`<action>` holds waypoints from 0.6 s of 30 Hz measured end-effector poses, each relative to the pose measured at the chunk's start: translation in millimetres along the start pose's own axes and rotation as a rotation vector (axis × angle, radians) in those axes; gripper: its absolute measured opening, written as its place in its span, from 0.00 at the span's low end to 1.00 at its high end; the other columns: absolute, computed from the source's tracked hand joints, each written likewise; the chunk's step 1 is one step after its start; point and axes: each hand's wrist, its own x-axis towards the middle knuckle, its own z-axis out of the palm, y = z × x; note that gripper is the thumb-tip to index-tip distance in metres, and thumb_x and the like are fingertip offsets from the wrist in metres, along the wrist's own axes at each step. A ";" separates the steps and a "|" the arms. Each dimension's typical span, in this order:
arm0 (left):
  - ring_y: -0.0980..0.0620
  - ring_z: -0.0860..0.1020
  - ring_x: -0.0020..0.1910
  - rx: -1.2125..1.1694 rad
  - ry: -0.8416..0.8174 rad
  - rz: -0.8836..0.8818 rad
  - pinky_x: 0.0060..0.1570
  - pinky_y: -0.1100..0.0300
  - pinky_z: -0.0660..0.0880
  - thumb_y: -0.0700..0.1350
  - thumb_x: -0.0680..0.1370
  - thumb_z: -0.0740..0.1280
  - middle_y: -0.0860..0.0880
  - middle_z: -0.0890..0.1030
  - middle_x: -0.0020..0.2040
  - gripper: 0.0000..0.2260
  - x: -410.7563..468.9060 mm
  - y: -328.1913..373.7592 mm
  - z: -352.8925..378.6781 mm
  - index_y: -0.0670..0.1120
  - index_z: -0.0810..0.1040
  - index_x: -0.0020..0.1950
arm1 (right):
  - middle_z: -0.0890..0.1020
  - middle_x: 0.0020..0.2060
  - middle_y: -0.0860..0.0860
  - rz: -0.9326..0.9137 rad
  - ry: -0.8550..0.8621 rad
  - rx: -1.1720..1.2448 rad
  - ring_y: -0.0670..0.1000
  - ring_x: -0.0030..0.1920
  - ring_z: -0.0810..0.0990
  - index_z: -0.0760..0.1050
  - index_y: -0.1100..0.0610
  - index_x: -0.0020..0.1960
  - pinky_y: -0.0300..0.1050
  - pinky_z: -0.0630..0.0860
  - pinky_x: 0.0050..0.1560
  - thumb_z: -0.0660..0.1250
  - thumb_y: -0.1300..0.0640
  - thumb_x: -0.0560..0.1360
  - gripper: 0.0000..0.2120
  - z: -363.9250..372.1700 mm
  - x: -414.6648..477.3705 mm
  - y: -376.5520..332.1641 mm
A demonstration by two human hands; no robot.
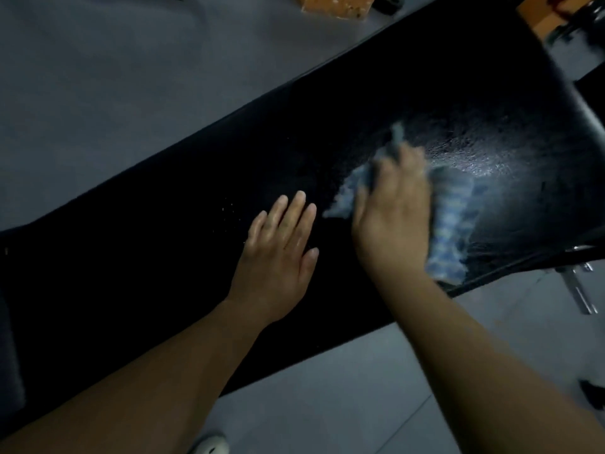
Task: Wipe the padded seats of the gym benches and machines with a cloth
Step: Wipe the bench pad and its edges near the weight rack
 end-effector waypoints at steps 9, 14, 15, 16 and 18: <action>0.45 0.51 0.80 -0.023 -0.099 0.123 0.77 0.42 0.53 0.54 0.82 0.55 0.44 0.53 0.81 0.29 14.6 -41.5 -35.5 0.42 0.57 0.80 | 0.58 0.80 0.55 -0.053 -0.251 -0.299 0.60 0.79 0.56 0.62 0.50 0.79 0.60 0.60 0.73 0.53 0.43 0.82 0.26 -30.3 -28.0 32.5; 0.46 0.50 0.80 0.008 -0.130 0.083 0.77 0.43 0.52 0.57 0.81 0.52 0.44 0.51 0.82 0.31 32.6 -71.7 -41.3 0.42 0.55 0.81 | 0.54 0.81 0.55 -0.011 -0.239 -0.258 0.59 0.80 0.51 0.56 0.50 0.81 0.62 0.50 0.77 0.50 0.43 0.82 0.29 19.9 -5.0 -52.6; 0.45 0.51 0.80 0.006 -0.126 0.093 0.77 0.42 0.54 0.57 0.81 0.53 0.44 0.52 0.82 0.31 32.2 -75.6 -41.7 0.42 0.56 0.80 | 0.55 0.81 0.54 -0.124 -0.293 -0.246 0.59 0.80 0.51 0.57 0.50 0.81 0.60 0.52 0.76 0.51 0.43 0.82 0.28 23.0 -28.4 -60.7; 0.45 0.51 0.80 -0.001 -0.121 0.095 0.76 0.41 0.55 0.56 0.82 0.53 0.43 0.53 0.81 0.31 30.7 -79.5 -41.9 0.41 0.56 0.80 | 0.55 0.81 0.53 -0.219 -0.342 -0.241 0.58 0.80 0.52 0.58 0.51 0.80 0.57 0.55 0.73 0.53 0.44 0.82 0.28 18.8 -51.8 -62.1; 0.44 0.52 0.80 -0.009 -0.120 0.093 0.76 0.40 0.56 0.56 0.82 0.55 0.43 0.53 0.81 0.31 26.5 -88.5 -43.0 0.41 0.57 0.80 | 0.58 0.80 0.53 -0.315 -0.400 -0.244 0.58 0.79 0.57 0.62 0.51 0.79 0.53 0.62 0.67 0.54 0.44 0.82 0.27 1.5 -71.8 -44.3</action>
